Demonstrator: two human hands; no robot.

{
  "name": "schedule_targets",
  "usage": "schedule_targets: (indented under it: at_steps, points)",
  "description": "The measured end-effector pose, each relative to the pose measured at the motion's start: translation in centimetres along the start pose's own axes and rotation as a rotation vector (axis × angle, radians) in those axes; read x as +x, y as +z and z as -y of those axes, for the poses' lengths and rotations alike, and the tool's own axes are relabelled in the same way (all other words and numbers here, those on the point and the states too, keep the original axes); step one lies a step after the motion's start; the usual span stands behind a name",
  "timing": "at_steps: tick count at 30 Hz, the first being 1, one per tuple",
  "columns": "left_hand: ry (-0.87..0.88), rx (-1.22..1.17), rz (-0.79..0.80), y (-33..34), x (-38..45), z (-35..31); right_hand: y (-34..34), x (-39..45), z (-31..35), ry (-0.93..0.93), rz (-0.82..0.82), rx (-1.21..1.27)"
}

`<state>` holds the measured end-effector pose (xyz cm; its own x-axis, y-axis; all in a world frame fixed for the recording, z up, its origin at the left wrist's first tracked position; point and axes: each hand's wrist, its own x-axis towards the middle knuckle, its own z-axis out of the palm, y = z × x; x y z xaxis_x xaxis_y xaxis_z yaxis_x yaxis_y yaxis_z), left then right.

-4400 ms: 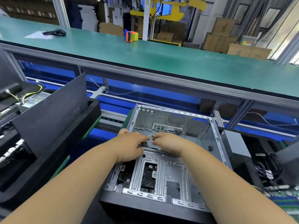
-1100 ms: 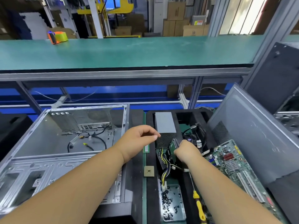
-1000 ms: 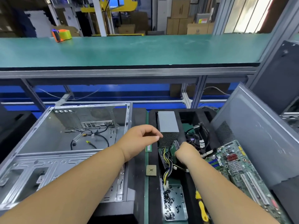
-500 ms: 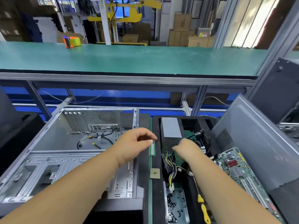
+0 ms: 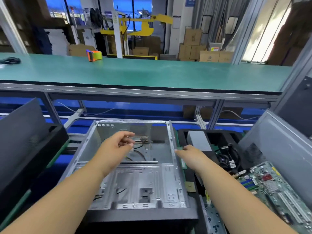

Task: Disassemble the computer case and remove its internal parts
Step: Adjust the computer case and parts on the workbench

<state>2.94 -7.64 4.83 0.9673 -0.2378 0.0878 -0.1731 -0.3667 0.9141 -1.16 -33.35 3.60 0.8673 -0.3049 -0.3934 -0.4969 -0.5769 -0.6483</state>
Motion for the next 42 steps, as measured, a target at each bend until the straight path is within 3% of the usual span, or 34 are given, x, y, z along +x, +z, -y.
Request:
schedule_targets:
  at_steps: [3,5,9,15,19,29,35,42]
  points:
    - [-0.03,0.083,-0.095,-3.9,0.5,2.2,1.7,-0.2,1.8,0.068,0.015,-0.011]
    - [-0.054,0.258,-0.164,-6.3,1.1,3.9,2.6,-0.5,2.6,0.105,0.02,-0.015]
    - [-0.223,0.495,-0.246,-9.8,2.0,6.8,3.3,-0.3,4.0,0.175,-0.025,-0.005]
    - [-0.573,0.352,-0.077,-11.6,2.3,9.1,3.2,0.1,6.3,0.293,-0.024,-0.086]
    - [-0.677,0.414,0.034,-11.5,3.1,9.3,3.3,0.9,6.9,0.35,-0.035,-0.169]
    - [-0.702,0.44,0.122,-12.7,4.5,8.7,2.7,2.6,5.6,0.377,-0.077,-0.186]
    - [-0.53,0.205,-0.044,-13.8,6.6,8.6,0.7,3.2,6.6,0.254,-0.206,0.038]
    - [-0.313,0.132,-0.185,-15.1,10.1,6.5,-1.3,4.9,8.7,0.038,-0.389,0.249]
